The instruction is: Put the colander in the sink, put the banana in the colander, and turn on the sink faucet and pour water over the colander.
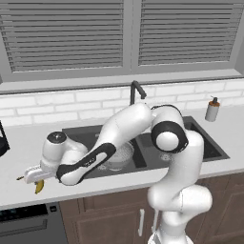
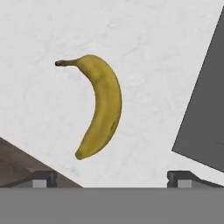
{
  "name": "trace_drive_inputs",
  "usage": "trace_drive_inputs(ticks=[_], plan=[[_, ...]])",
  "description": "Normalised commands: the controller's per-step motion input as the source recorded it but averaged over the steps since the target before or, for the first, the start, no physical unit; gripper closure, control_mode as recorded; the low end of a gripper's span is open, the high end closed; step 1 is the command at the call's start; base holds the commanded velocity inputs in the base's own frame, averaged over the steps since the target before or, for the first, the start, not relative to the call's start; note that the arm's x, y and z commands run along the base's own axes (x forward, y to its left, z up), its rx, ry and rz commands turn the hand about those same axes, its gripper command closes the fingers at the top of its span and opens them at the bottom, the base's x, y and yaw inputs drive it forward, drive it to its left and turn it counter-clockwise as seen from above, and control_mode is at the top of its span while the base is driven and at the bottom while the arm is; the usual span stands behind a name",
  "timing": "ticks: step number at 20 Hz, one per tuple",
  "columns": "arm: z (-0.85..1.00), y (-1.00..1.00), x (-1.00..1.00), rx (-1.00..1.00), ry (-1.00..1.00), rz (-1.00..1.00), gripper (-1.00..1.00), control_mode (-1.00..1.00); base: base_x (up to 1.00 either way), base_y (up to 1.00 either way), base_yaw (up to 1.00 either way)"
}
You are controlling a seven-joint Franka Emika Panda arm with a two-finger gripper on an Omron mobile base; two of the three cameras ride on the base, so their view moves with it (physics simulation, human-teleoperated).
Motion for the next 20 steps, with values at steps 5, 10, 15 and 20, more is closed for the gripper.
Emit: trace_drive_inputs(ticks=[5,10,15,20], plan=[[-0.08,0.16,0.0,0.0,-0.04,0.0,-1.0,-1.0,0.0,0.0,0.0],[0.01,0.22,0.0,0.0,0.0,-0.01,-1.0,-1.0,0.0,0.0,0.0],[0.04,0.21,0.13,-0.02,0.0,-0.03,-1.0,-1.0,0.0,0.0,0.0],[0.11,0.15,0.37,-0.08,0.03,-0.08,-1.0,-1.0,0.0,0.0,0.0]])
